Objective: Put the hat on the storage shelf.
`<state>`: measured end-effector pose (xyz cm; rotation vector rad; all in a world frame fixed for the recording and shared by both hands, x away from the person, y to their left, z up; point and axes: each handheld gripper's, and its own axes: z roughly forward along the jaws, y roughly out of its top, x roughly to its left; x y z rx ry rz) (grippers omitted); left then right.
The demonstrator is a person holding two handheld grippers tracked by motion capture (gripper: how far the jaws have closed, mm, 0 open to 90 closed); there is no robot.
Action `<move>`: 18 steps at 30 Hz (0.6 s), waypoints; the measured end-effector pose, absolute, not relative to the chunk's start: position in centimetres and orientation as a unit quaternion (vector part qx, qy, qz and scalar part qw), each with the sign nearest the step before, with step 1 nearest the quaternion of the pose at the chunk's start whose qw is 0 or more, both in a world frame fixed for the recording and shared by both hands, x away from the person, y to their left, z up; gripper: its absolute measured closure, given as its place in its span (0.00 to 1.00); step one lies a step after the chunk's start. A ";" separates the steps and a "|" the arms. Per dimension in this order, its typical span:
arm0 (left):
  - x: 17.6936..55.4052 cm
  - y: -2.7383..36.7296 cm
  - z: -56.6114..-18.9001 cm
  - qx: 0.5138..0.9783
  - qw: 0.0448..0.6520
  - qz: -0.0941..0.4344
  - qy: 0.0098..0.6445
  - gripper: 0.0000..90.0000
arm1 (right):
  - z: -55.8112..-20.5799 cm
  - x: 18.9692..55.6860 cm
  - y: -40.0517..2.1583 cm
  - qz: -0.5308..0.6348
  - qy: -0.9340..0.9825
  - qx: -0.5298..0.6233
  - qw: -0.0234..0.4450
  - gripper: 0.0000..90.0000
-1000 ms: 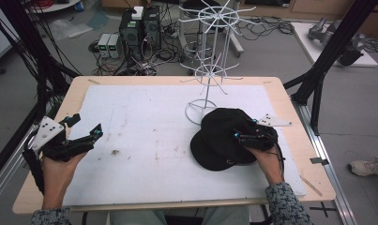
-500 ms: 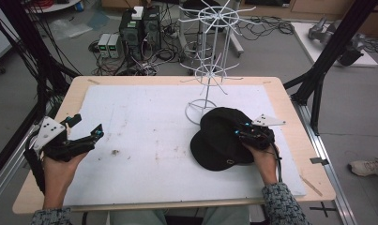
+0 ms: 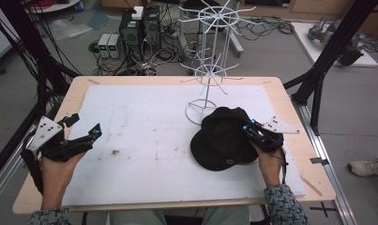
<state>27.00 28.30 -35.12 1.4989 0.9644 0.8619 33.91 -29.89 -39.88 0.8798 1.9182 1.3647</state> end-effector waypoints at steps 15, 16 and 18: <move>26.9 28.4 -35.0 0.632 0.549 0.365 0.407 0.20 | -38.1 31.8 -32.7 0.586 0.656 0.308 0.362 0.92; 26.9 28.4 -35.0 0.632 0.549 0.365 0.407 0.20 | -38.0 31.6 -32.9 0.588 0.653 0.310 0.364 0.92; 26.9 28.4 -35.0 0.632 0.549 0.365 0.407 0.20 | -37.9 31.4 -33.4 0.592 0.643 0.310 0.373 0.92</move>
